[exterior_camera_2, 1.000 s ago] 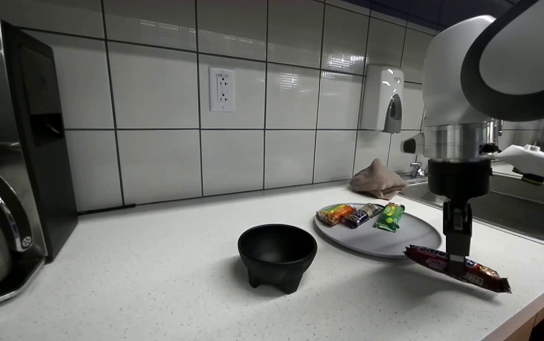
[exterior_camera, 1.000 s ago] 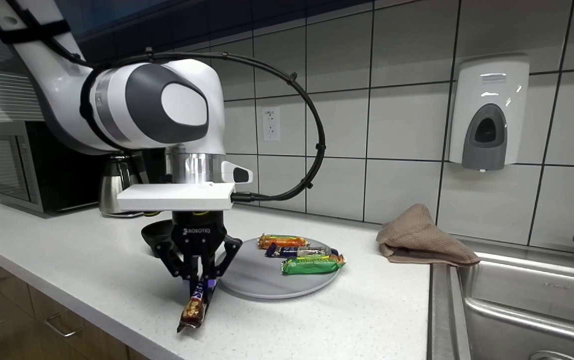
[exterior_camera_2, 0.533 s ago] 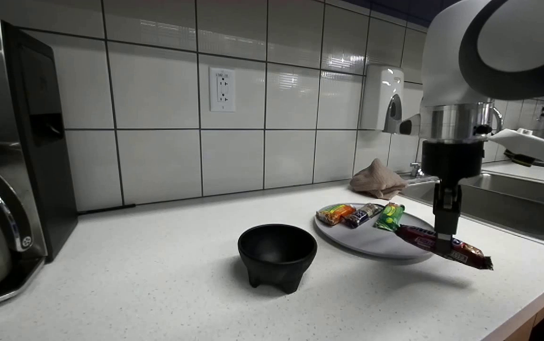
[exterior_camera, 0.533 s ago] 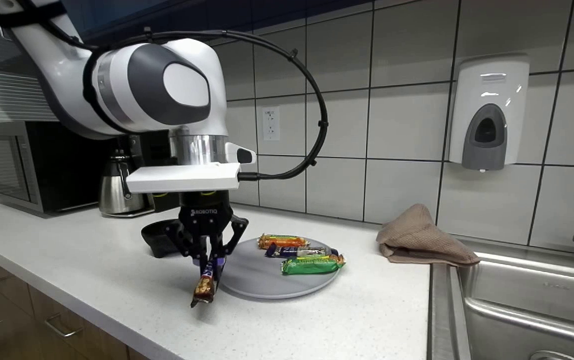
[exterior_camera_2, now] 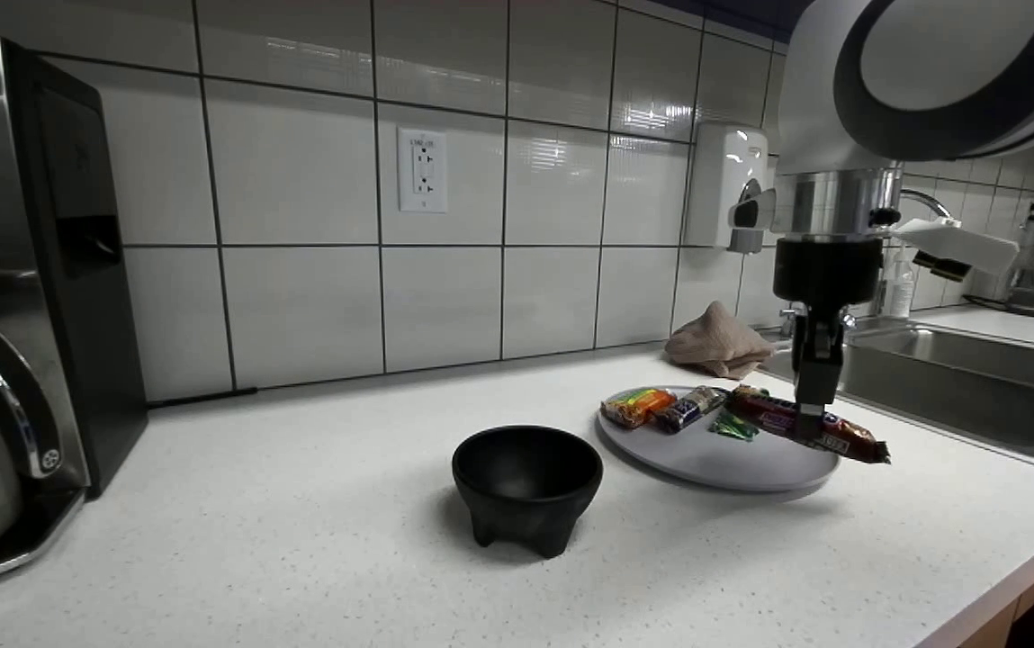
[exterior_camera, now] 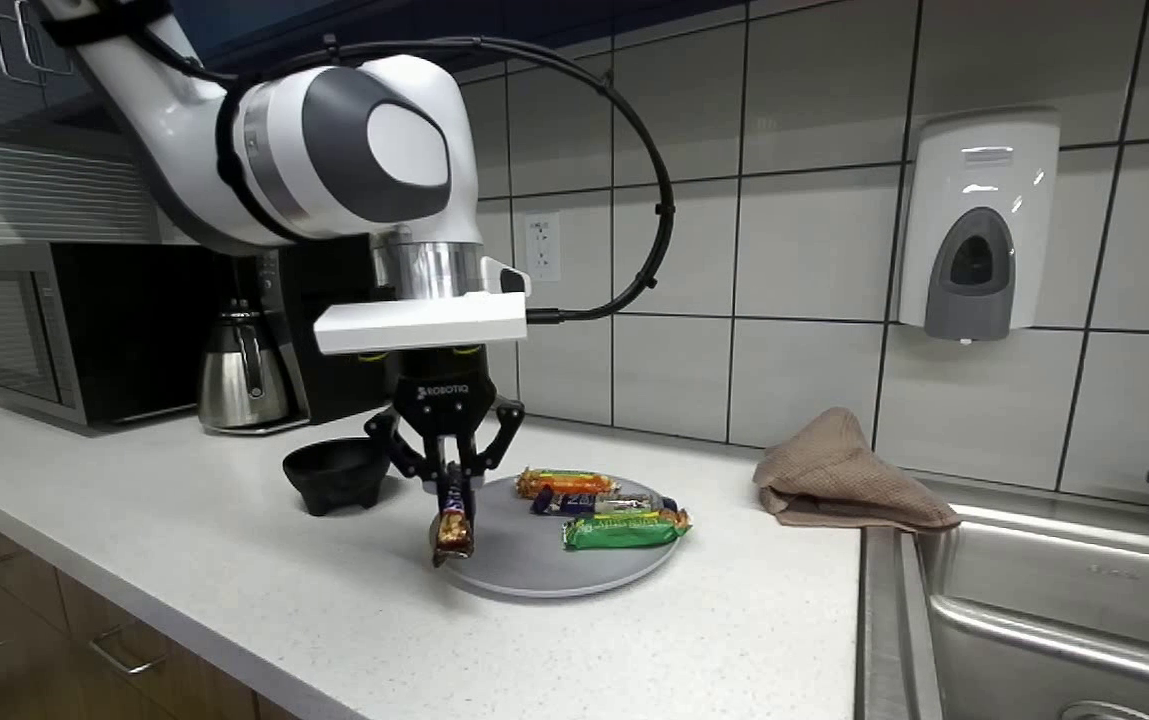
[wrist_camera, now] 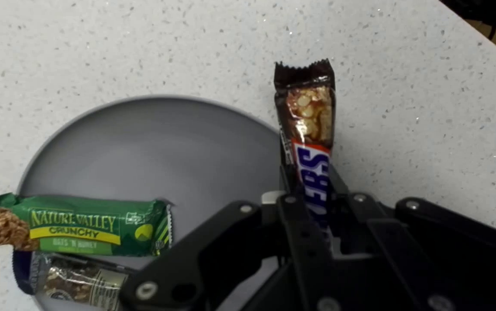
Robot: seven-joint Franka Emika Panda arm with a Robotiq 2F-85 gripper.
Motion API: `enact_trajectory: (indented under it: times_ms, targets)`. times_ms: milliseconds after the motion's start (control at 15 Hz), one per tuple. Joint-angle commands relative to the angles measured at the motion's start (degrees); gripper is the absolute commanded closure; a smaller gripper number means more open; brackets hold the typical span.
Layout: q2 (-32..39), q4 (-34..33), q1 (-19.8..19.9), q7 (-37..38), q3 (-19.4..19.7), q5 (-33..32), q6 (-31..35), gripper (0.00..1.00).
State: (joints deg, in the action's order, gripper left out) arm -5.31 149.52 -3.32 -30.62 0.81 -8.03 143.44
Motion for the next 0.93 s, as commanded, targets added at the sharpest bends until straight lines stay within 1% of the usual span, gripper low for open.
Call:
enact_trajectory:
  times_ms: [0, 467, 867]
  targets:
    - [3.4, -4.8, 0.8, -5.2, 0.5, -1.5, -2.1, 0.96]
    - [9.9, -10.5, 1.9, -12.0, 0.1, -1.3, -1.6, 0.96]
    - [14.1, -13.8, 2.1, -13.5, -0.7, -1.8, -1.8, 0.96]
